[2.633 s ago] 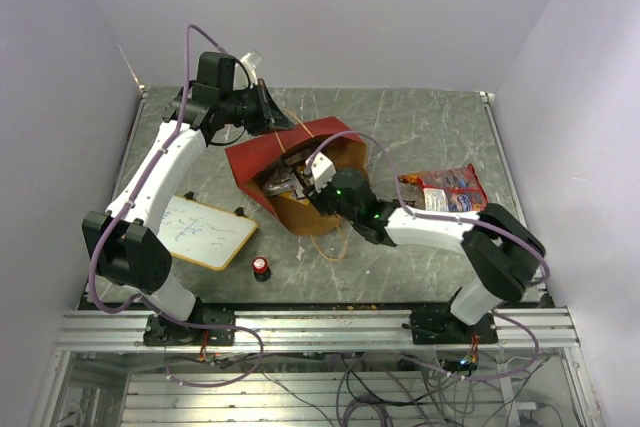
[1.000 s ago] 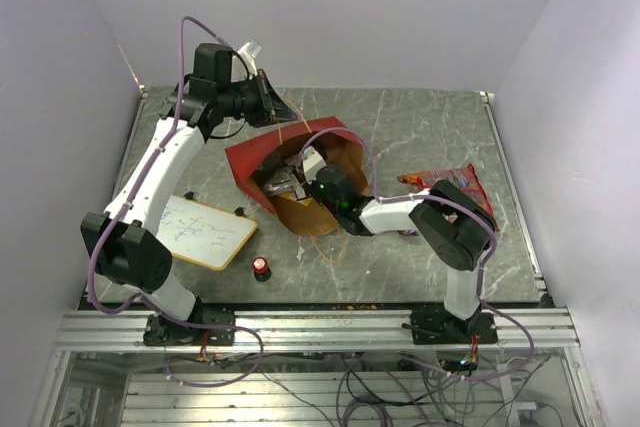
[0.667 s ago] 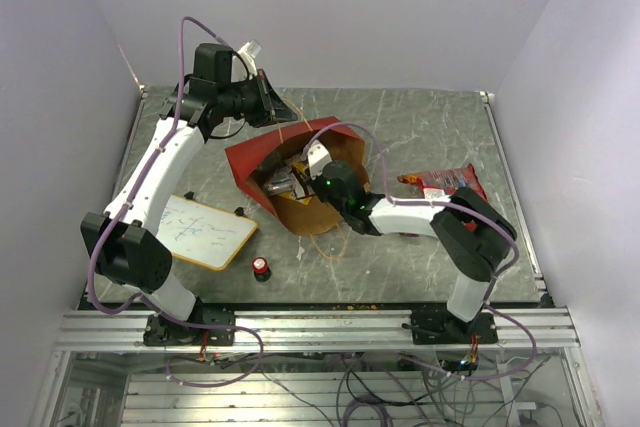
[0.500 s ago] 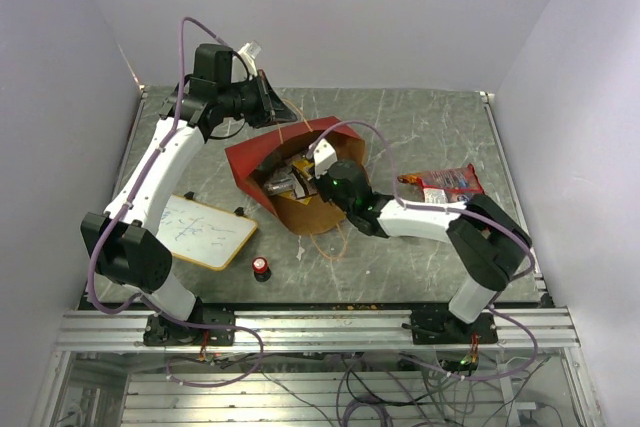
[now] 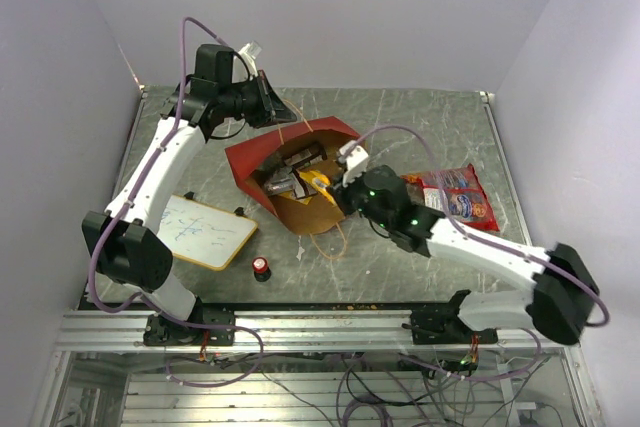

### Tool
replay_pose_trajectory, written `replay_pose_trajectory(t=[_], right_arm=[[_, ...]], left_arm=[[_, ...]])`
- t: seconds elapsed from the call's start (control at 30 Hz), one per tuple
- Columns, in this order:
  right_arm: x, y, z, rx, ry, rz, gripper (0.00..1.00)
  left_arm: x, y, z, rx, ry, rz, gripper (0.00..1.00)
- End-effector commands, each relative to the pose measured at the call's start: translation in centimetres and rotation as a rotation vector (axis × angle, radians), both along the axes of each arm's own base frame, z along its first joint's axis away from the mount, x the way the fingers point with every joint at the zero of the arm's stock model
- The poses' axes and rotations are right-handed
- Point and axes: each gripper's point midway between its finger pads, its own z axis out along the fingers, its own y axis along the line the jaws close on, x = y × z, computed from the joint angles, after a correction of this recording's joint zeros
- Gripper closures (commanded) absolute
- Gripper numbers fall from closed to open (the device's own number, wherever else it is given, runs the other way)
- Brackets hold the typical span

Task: Take the snacks out of the paper bag
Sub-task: Take out the snack from the paper bag, then place the snack at the center of the board.

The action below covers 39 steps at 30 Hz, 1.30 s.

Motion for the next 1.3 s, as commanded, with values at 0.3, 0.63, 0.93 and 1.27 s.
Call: replay_pose_trajectory(t=[0.3,0.63,0.93,1.27], right_arm=[[-8.4,-8.3,1.4,0.029,0.23,-0.082,1.0],[-7.9,-13.8,-1.3,0.026,0.408,-0.541,1.0],[-7.1,-16.2,-3.5,-0.008,0.359,-0.683,1.0],[-0.7,-16.8,-7.0,-0.006,0.259,-0.774,1.0]], left_arm=[[1.4,-0.1,-1.5,0.025,0.006,0.008,0.93],[2.2,0.7,-2.3,0.064,0.009,0.063,0.93],[3.7,1.8,-2.5,0.125,0.01,0.126,0.93],[-0.8,1.4,-6.0,0.044,0.204,0.115,0.93]])
